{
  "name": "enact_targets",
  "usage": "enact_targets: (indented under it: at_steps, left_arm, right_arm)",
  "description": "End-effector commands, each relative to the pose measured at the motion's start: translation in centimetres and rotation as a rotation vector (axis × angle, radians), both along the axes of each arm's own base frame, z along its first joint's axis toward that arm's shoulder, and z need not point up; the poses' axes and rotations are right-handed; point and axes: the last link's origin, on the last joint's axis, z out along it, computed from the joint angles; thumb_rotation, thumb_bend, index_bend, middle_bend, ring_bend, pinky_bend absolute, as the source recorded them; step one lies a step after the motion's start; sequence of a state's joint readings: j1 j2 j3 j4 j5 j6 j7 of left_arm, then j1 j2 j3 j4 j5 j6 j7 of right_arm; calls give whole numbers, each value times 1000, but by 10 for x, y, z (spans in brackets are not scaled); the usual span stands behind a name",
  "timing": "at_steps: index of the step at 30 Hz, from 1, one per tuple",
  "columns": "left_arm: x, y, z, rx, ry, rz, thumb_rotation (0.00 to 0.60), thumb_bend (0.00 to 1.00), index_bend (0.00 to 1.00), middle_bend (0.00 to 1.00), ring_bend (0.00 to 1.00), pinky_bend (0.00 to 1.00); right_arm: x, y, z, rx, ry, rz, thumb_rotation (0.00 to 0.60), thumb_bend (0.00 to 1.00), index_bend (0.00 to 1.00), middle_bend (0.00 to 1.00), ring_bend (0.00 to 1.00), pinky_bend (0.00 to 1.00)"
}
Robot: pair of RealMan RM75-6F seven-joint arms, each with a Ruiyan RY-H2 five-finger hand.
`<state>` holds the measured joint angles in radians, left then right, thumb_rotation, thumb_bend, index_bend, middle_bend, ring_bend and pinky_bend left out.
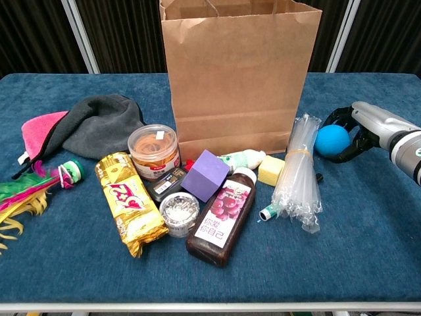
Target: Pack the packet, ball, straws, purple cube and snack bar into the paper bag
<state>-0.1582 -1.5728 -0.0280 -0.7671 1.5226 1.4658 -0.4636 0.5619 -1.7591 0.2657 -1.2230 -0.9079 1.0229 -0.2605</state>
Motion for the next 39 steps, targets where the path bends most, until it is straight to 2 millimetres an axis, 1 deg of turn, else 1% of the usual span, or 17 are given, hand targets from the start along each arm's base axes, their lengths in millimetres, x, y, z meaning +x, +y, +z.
enact_targets:
  at_steps: [1, 5, 7, 10, 11, 14, 15, 18, 20, 22, 25, 27, 29, 34, 37, 39]
  left_arm:
    - [0, 0, 0, 0, -1, 0, 600, 260, 238, 235, 147, 207]
    - [1, 0, 0, -1, -2, -4, 600, 260, 238, 235, 148, 207]
    - [2, 0, -1, -1, -2, -6, 600, 259, 238, 235, 147, 207]
    - [4, 1, -1, -3, -2, -11, 600, 260, 238, 235, 147, 207]
    - [4, 1, -1, -3, -2, -12, 600, 260, 238, 235, 147, 207]
    - [6, 2, -2, -2, -4, -16, 600, 260, 238, 235, 148, 207]
    - [6, 2, -2, -2, -6, -17, 600, 260, 238, 235, 148, 207]
    - [7, 3, -2, -3, -8, -19, 600, 259, 238, 235, 148, 207]
    - [8, 3, -3, -4, -10, -22, 600, 260, 238, 235, 148, 207]
    - [9, 3, -2, -4, -14, -24, 600, 260, 238, 235, 147, 207]
    - [10, 4, -2, -3, -13, -28, 600, 260, 238, 235, 147, 207]
    - [10, 5, -1, 0, -13, -28, 600, 260, 238, 235, 147, 207]
    - [10, 6, -1, 1, -15, -28, 600, 260, 238, 235, 147, 207]
    - [12, 7, -2, -7, -15, -34, 600, 259, 238, 235, 147, 207]
    - [11, 5, -1, -4, -16, -28, 600, 260, 238, 235, 148, 207]
    - [10, 5, -1, -3, -15, -26, 600, 260, 238, 235, 148, 207]
  right_arm:
    - [0, 0, 3, -11, 1, 5, 600, 213, 407, 390, 281, 390]
    - [6, 1, 18, -48, -6, 27, 600, 217, 417, 397, 289, 400]
    - [13, 2, 32, -83, -16, 52, 600, 217, 418, 398, 290, 402]
    - [28, 4, 60, -148, -28, 102, 600, 217, 421, 403, 294, 407]
    - [36, 5, 73, -177, -33, 127, 600, 217, 421, 403, 295, 407]
    - [58, 8, 102, -244, -38, 193, 600, 217, 422, 404, 295, 407]
    - [69, 9, 115, -271, -41, 225, 600, 216, 422, 404, 295, 407]
    - [99, 11, 144, -337, -40, 303, 600, 215, 422, 404, 295, 407]
    - [118, 11, 158, -378, -38, 350, 600, 216, 422, 405, 295, 407]
    - [133, 9, 166, -400, -41, 380, 600, 216, 423, 406, 295, 407]
    - [156, 3, 169, -403, -48, 415, 600, 215, 424, 406, 295, 407]
    - [170, -3, 164, -394, -39, 435, 600, 216, 423, 406, 295, 407]
    - [178, -10, 155, -376, -27, 435, 600, 216, 423, 406, 295, 407]
    - [195, -26, 119, -288, -18, 420, 600, 202, 424, 399, 294, 407]
    - [200, -29, 102, -248, -31, 426, 600, 154, 418, 379, 278, 390]
    - [202, -30, 95, -218, -46, 434, 600, 61, 377, 328, 208, 314]
